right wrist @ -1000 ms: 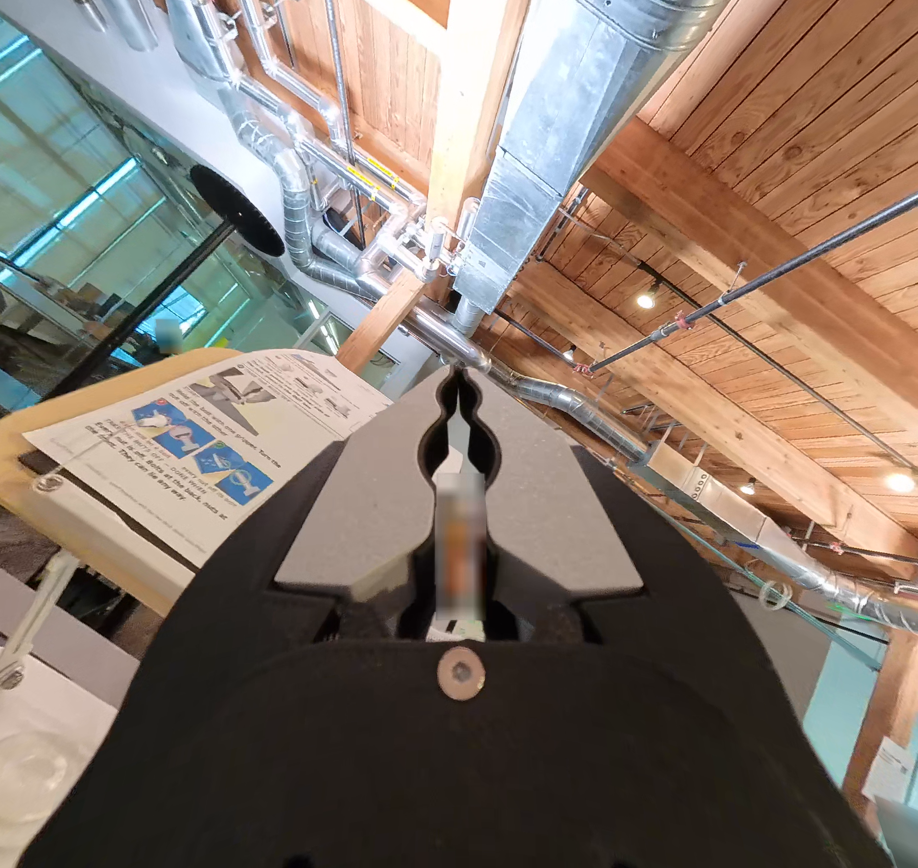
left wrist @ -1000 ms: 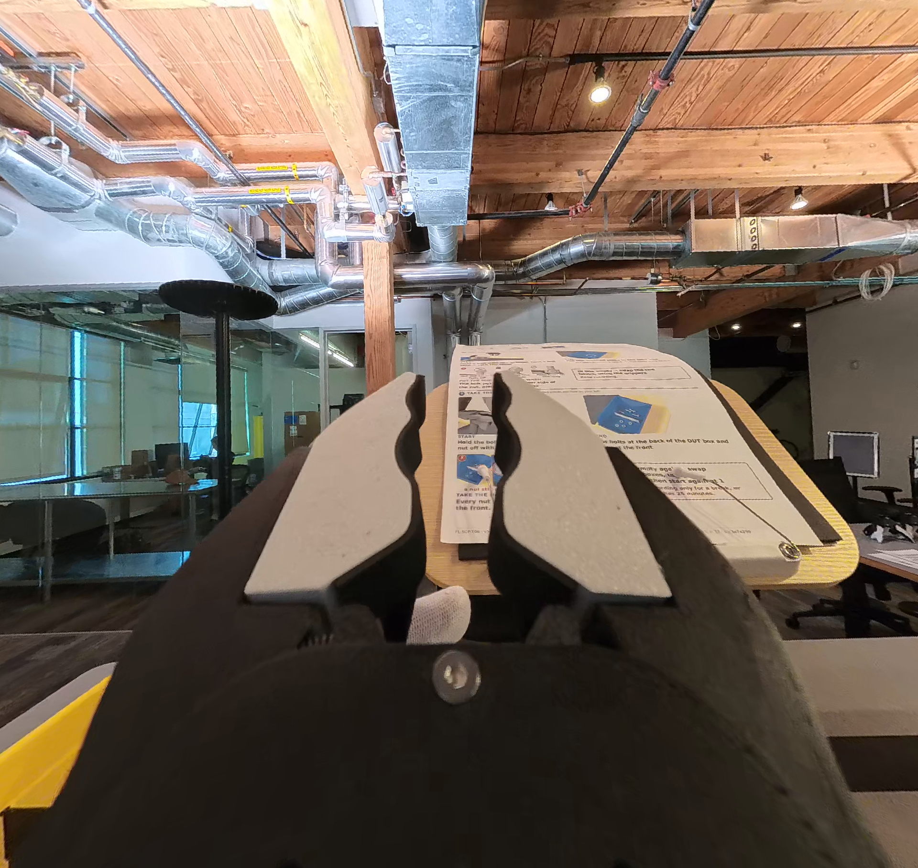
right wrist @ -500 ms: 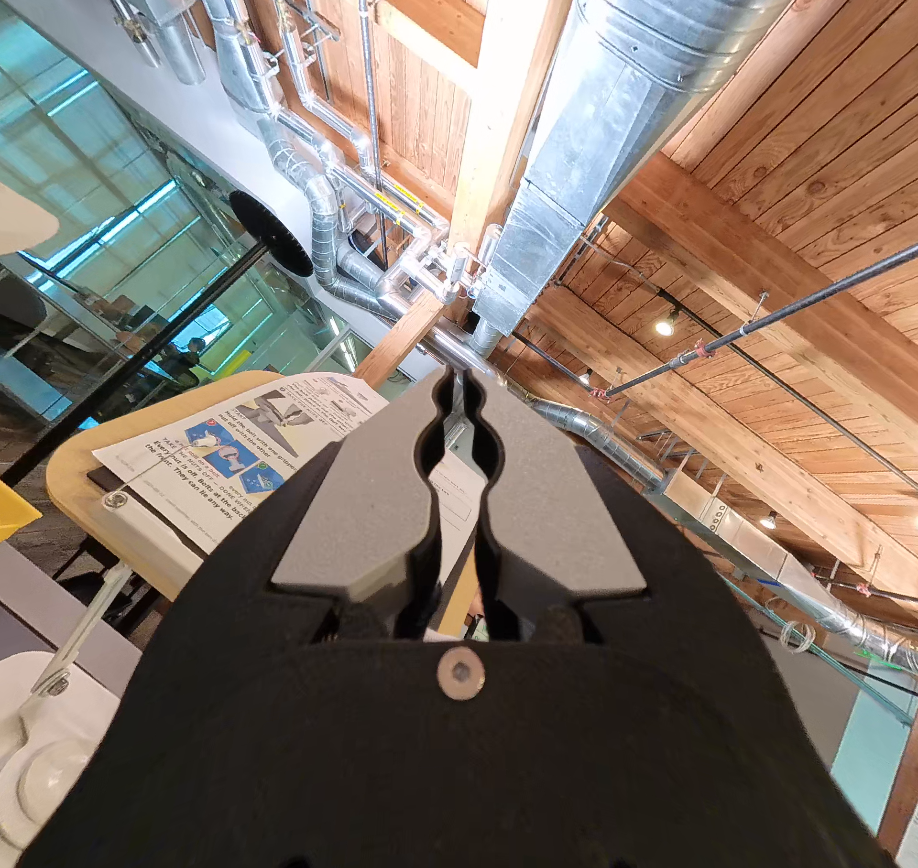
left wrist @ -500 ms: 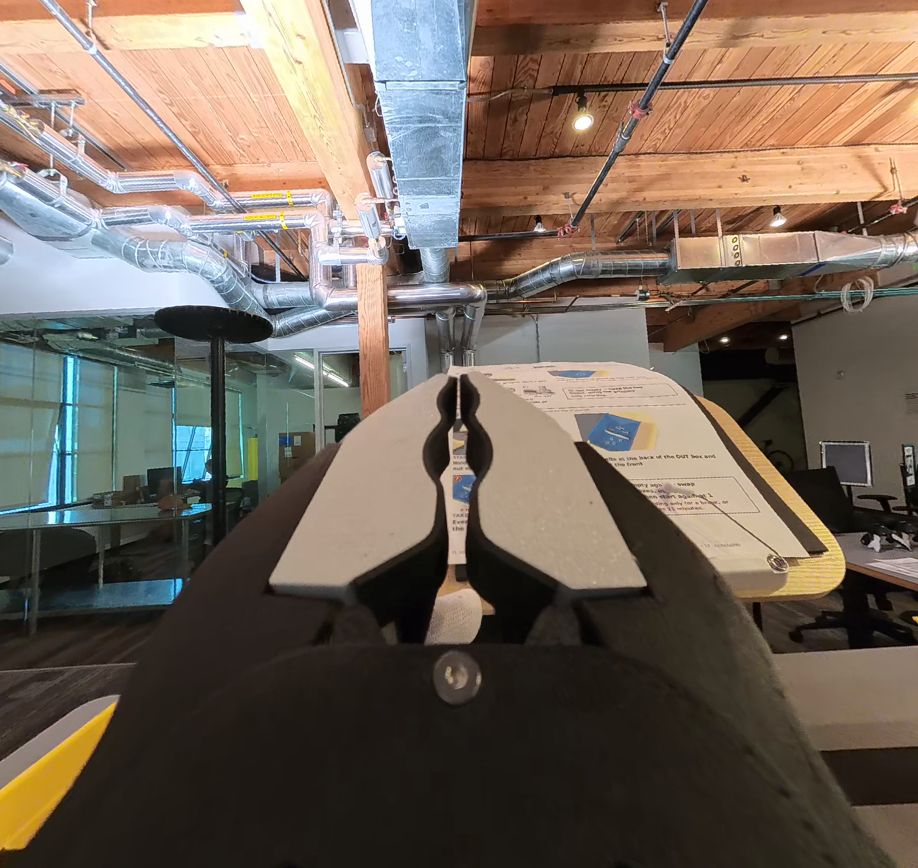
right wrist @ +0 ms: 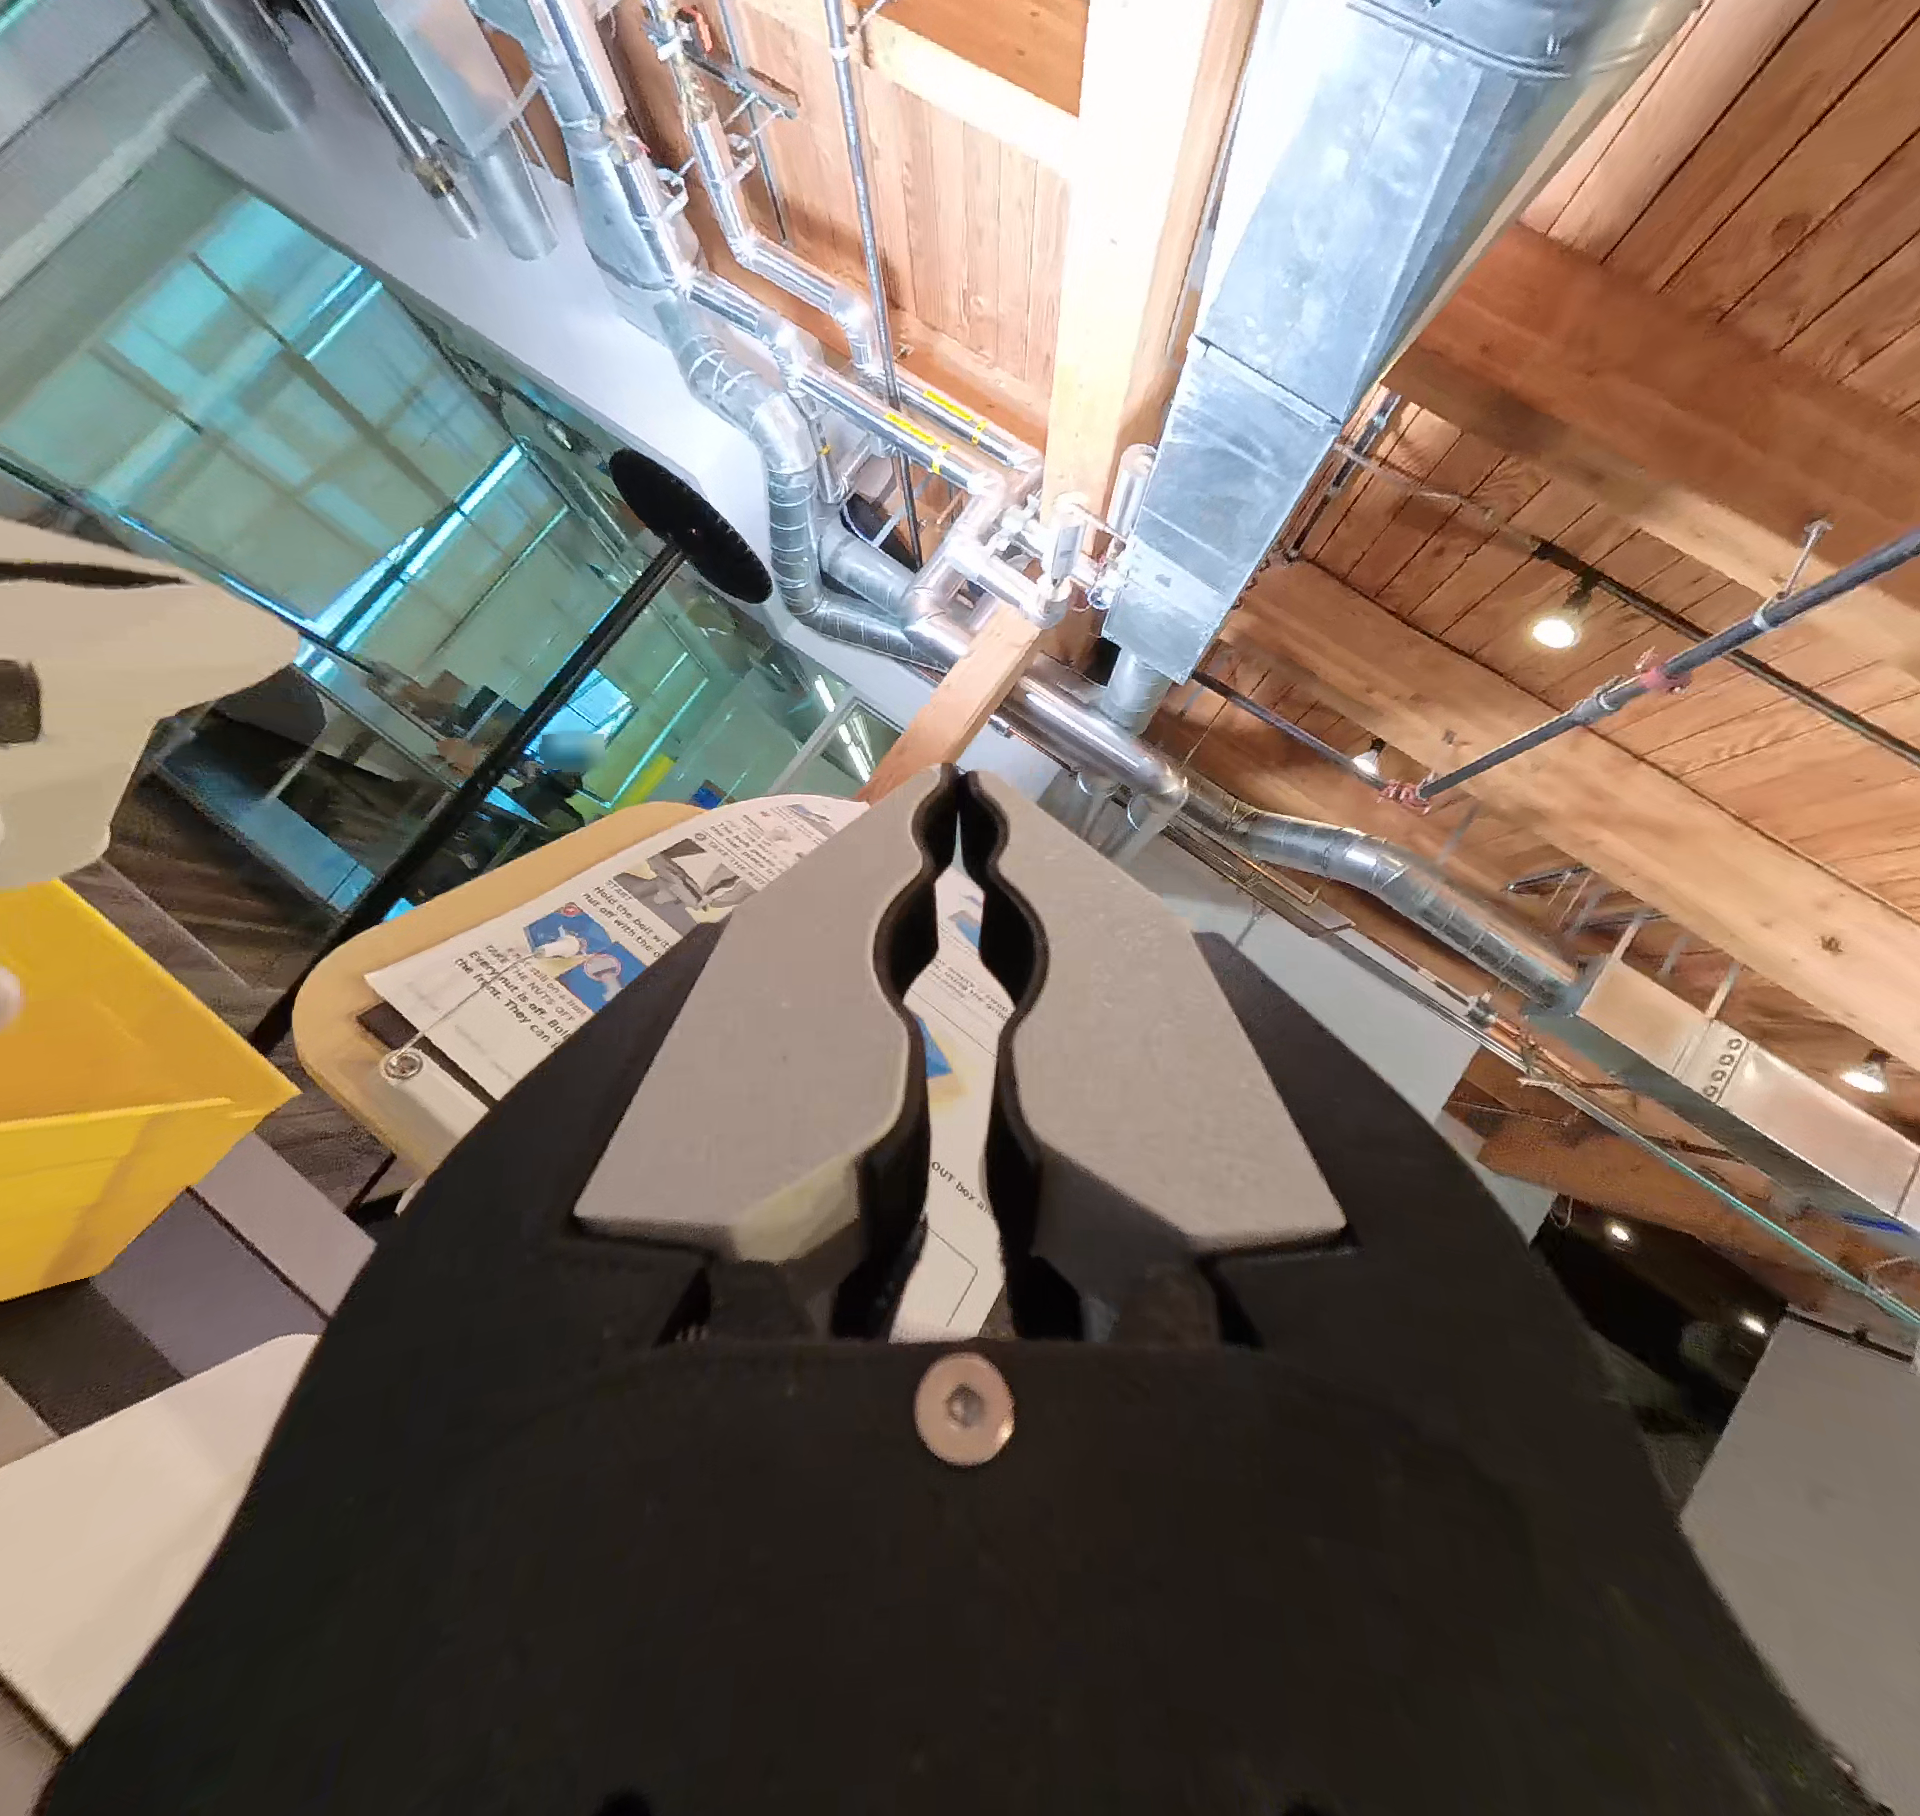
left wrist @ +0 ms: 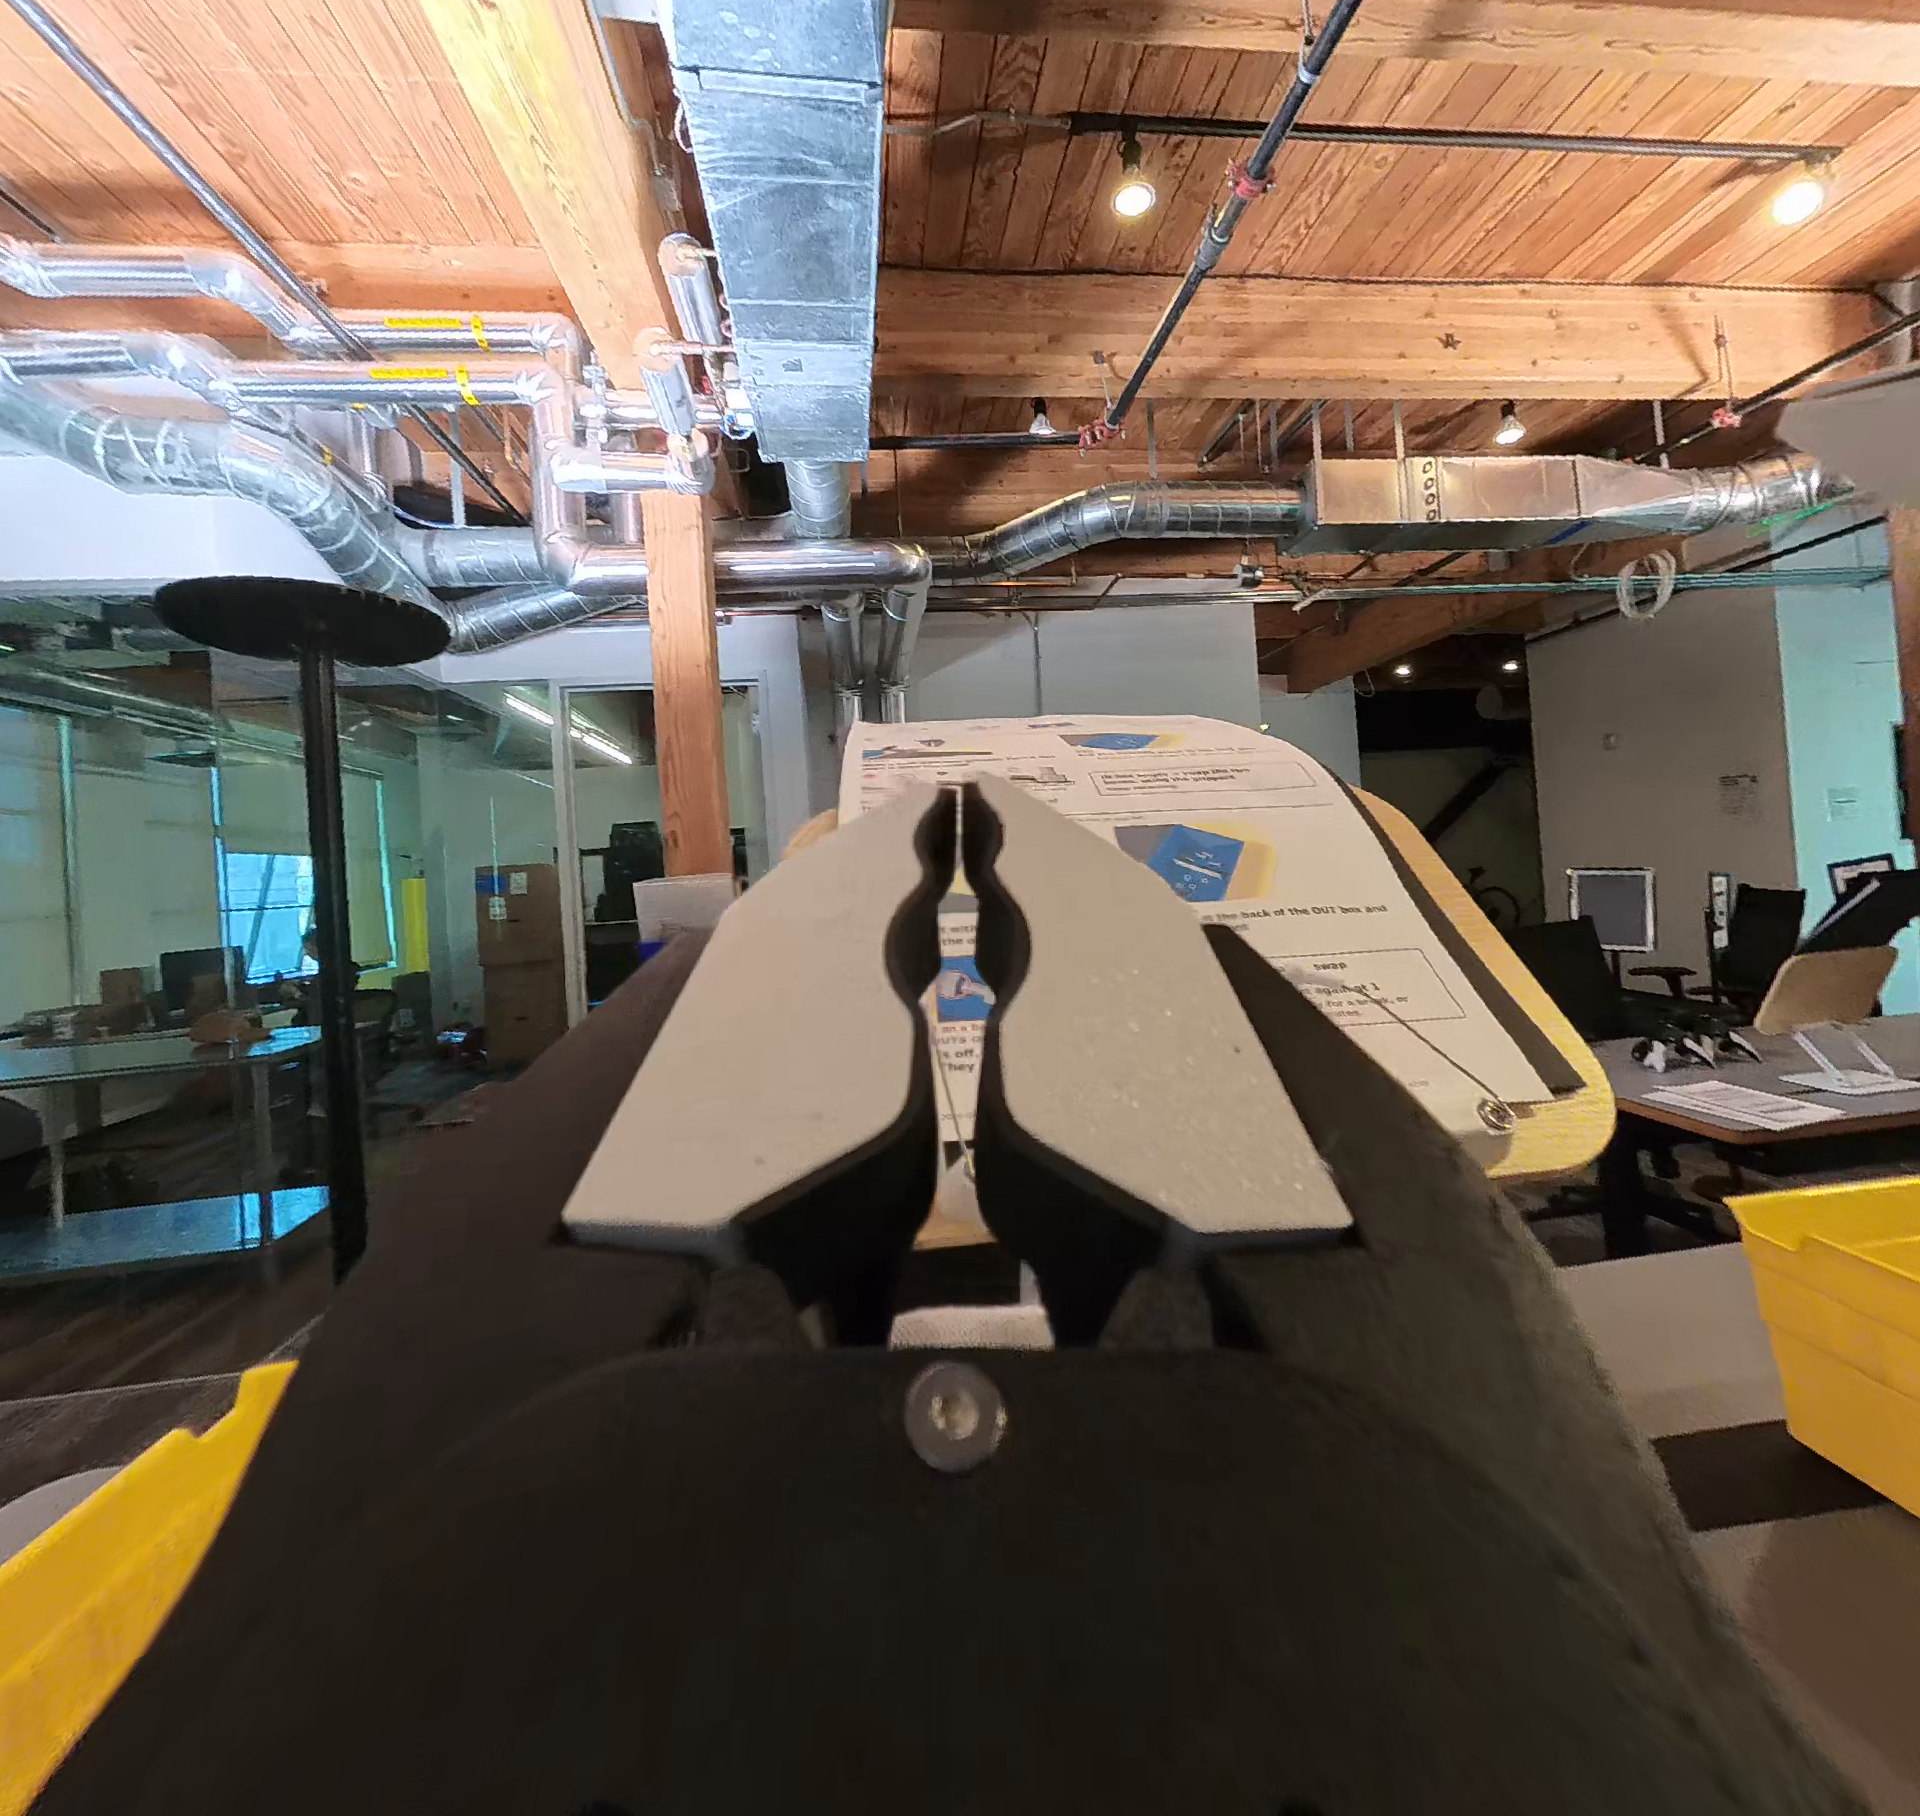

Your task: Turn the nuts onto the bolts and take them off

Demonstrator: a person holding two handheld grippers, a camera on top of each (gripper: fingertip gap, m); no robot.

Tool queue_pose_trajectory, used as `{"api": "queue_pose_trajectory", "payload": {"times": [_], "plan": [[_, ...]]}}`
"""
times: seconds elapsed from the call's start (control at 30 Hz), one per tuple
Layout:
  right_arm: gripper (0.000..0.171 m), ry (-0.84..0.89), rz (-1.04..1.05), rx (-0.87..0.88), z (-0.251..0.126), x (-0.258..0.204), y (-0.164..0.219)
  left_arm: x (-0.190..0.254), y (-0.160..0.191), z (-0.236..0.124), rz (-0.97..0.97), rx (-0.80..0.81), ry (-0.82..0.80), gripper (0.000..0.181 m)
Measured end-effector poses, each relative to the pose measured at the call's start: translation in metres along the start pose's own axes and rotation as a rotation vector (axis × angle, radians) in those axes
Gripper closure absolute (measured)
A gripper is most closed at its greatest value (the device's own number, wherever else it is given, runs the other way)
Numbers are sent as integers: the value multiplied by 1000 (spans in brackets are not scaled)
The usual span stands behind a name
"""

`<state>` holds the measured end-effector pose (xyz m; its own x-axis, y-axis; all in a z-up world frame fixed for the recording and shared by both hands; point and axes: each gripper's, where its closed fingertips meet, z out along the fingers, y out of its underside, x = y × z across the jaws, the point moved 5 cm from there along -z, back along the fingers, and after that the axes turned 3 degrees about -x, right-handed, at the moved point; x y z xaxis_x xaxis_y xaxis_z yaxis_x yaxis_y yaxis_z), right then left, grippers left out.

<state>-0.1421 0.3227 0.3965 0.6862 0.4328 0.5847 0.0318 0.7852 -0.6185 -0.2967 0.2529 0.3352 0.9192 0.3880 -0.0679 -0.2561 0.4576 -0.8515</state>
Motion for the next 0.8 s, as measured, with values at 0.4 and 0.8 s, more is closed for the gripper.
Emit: {"api": "queue_pose_trajectory", "payload": {"times": [0.4, 0.8], "plan": [[169, -83, 49, 41, -5, 19, -14, 10, -34, 10, 116, -90, 117, 168], [170, -187, 181, -22, -1, 20, 14, -153, 66, 43, 397, -1114, 230, 138]]}}
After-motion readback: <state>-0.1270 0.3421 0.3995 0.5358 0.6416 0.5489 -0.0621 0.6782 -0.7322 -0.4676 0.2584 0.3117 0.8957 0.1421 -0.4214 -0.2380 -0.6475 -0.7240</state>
